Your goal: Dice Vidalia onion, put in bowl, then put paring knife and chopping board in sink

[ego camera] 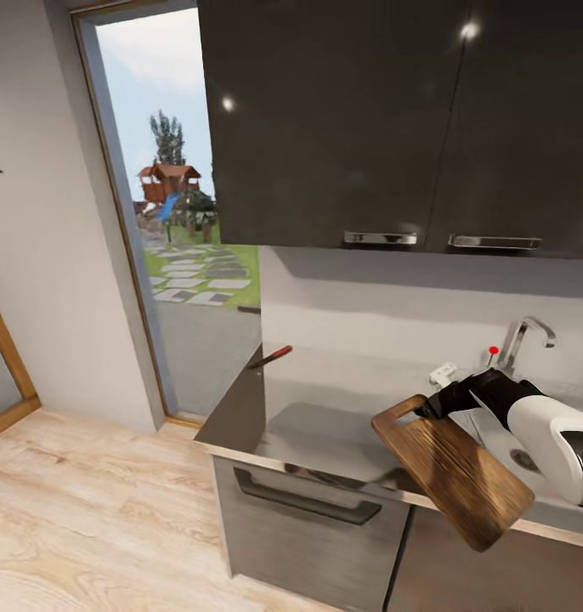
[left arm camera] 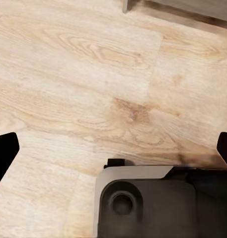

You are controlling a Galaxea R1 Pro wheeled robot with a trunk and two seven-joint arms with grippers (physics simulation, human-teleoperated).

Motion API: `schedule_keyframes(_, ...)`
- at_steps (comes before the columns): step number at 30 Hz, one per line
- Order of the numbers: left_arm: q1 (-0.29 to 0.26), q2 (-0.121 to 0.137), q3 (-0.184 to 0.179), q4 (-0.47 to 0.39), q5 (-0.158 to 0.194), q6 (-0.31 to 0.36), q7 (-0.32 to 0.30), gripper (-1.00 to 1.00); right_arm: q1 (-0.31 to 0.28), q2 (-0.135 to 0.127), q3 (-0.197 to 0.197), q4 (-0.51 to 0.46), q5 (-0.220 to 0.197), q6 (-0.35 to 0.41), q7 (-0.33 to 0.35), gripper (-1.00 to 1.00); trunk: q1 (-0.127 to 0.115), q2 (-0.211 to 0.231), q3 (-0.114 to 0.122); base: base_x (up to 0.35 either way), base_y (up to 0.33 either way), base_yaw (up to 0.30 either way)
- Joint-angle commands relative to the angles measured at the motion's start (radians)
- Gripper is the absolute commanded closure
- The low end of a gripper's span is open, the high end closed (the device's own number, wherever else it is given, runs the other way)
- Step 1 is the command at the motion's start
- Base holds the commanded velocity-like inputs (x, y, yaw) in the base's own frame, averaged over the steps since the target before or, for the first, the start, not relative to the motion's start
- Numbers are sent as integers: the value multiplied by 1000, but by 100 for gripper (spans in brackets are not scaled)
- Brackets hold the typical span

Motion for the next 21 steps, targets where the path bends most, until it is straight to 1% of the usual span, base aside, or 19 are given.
schedule_keyframes(1, 0, 0, 0, 13, 5, -3, 0, -100, 0, 0, 5, -2, -5, 7, 1, 100, 0, -1, 1, 0, 0, -214)
schedule_keyframes(4, 0, 0, 0, 68, 4, -3, 0, -100, 0, -1, 5, -2, -5, 7, 1, 100, 0, -1, 4, 0, 0, -214)
schedule_keyframes(6, 0, 0, -1, 86, 4, -3, 0, -100, 0, 0, 5, -2, -5, 7, 1, 100, 0, -1, 7, 0, 0, -214)
schedule_keyframes(13, 0, 0, -1, 116, 6, -1, 1, -100, 0, 2, 6, -1, -5, 7, 1, 100, 0, -1, 15, 0, 0, -214)
schedule_keyframes(21, 0, 0, -4, 177, 7, -1, 1, -100, 0, 5, 8, -1, -5, 7, 1, 100, 0, -1, 24, 0, 0, -214)
